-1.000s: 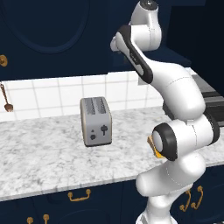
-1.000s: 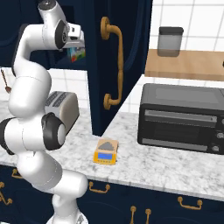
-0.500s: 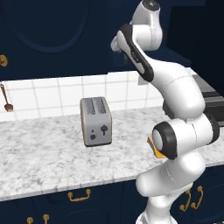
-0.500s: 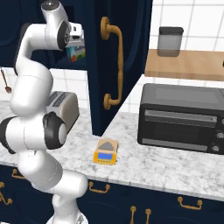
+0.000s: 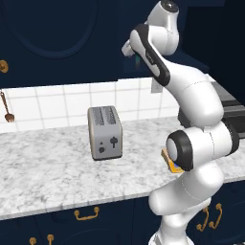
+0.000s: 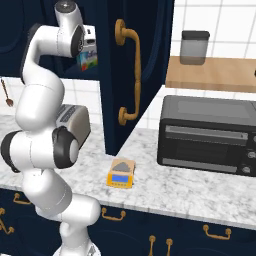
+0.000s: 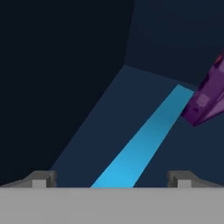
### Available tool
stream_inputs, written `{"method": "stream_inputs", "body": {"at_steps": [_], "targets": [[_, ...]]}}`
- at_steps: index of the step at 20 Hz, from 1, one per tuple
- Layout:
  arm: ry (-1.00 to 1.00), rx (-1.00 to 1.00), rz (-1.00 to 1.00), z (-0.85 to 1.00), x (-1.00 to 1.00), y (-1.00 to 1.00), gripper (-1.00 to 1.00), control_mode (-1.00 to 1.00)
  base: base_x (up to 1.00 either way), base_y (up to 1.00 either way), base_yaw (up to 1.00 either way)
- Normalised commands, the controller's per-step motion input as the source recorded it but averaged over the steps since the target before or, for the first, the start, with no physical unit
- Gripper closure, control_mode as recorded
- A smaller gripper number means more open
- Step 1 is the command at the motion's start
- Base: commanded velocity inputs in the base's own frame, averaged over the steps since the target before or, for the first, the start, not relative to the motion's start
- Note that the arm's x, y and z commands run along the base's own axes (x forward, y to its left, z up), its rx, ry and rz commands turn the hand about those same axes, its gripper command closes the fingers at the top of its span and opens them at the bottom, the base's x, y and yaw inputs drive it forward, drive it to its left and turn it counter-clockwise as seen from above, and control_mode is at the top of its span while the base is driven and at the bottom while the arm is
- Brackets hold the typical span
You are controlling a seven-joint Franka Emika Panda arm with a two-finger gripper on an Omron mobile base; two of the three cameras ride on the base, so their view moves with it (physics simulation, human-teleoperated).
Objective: Pick the boxed food and place it on the digital scale for weighing, and close the cabinet.
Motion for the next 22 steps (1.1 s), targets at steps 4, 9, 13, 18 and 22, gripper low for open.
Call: {"method": "stream_inputs", "body": {"at_steps": [4, 9, 13, 18, 22], "targets": [[0.03, 0.0, 0.0, -0.19, 0.28, -0.06, 1.0, -1.0, 0.0, 0.0, 0.0], [0.05, 0.0, 0.0, -0.24, 0.18, -0.42, 1.0, -1.0, 0.0, 0.0, 0.0], [0.03, 0.0, -0.01, -0.26, 0.06, -0.15, 1.0, -1.0, 0.0, 0.0, 0.0], [-0.08, 0.0, -0.09, -0.12, -0.46, 0.15, 1.0, -1.0, 0.0, 0.0, 0.0], [-0.21, 0.04, -0.14, -0.1, -1.0, 0.03, 1.0, -1.0, 0.0, 0.0, 0.0]]}}
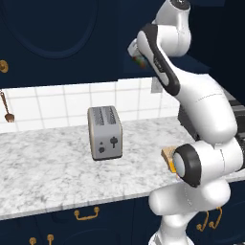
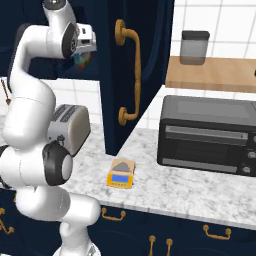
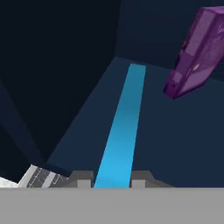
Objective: Pick the boxed food and place it on the digital scale for weighing, and close the cabinet.
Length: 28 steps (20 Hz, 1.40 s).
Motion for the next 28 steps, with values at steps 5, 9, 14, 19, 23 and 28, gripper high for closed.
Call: {"method": "stream_inputs", "body": {"at_steps": [5, 9, 14, 19, 23, 28], "targets": [[-0.23, 0.07, -0.19, -0.01, -1.0, 0.0, 1.0, -1.0, 0.0, 0.0, 0.0], [-0.05, 0.09, -0.25, 0.0, -1.0, 0.0, 1.0, -1.0, 0.0, 0.0, 0.0], [0.0, 0.09, -0.37, 0.0, -1.0, 0.0, 1.0, -1.0, 0.0, 0.0, 0.0], [0.02, 0.11, -0.41, -0.01, -0.98, 0.0, 1.0, -1.0, 0.0, 0.0, 0.0], [0.02, 0.11, -0.23, -0.38, -0.56, -0.06, 1.0, -1.0, 0.0, 0.0, 0.0], [0.07, -0.03, -0.11, -0.66, -0.06, -0.08, 1.0, -1.0, 0.0, 0.0, 0.0]]}}
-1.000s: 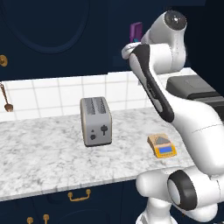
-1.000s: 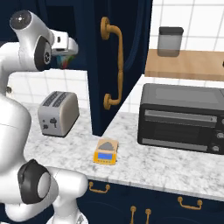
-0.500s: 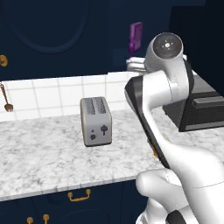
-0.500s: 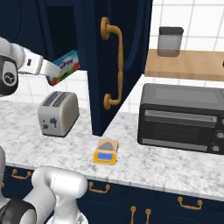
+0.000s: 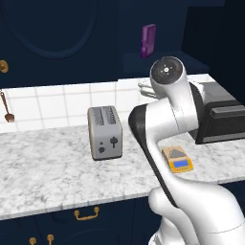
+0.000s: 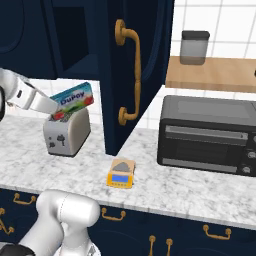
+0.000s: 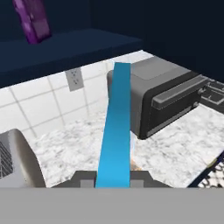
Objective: Pick the boxed food and place it on the digital scale for weighing, and close the cabinet.
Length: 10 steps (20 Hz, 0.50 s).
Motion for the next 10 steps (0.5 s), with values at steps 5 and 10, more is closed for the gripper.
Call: {"method": "stream_inputs", "body": {"at_steps": [5, 10], "targets": [[0.07, -0.01, -0.27, -0.39, 0.11, -0.16, 1.0, -1.0, 0.0, 0.0, 0.0], [0.14, 0.0, -0.3, -0.3, 0.12, -0.31, 1.0, -1.0, 0.0, 0.0, 0.0]]}}
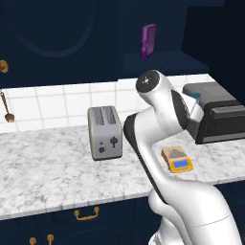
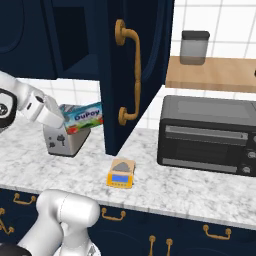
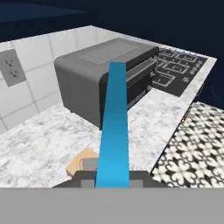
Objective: Pick the boxed food and place it on the digital scale for weighing, and close the cabinet.
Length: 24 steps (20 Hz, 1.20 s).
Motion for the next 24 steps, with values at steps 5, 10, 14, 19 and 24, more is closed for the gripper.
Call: {"method": "stream_inputs", "body": {"at_steps": [5, 10, 14, 19, 24], "targets": [[0.07, 0.01, -0.29, -0.32, 0.07, -0.28, 1.0, -1.0, 0.0, 0.0, 0.0], [0.0, 0.0, -0.29, -0.4, 0.0, -0.1, 1.0, -1.0, 0.0, 0.0, 0.0], [0.0, 0.08, -0.18, -0.37, 0.03, -0.26, 1.0, -1.0, 0.0, 0.0, 0.0], [-0.06, 0.08, -0.01, -0.48, 0.0, -0.29, 1.0, -1.0, 0.0, 0.0, 0.0], [-0.02, 0.0, 0.0, -0.51, 0.15, -0.09, 1.0, -1.0, 0.0, 0.0, 0.0]]}}
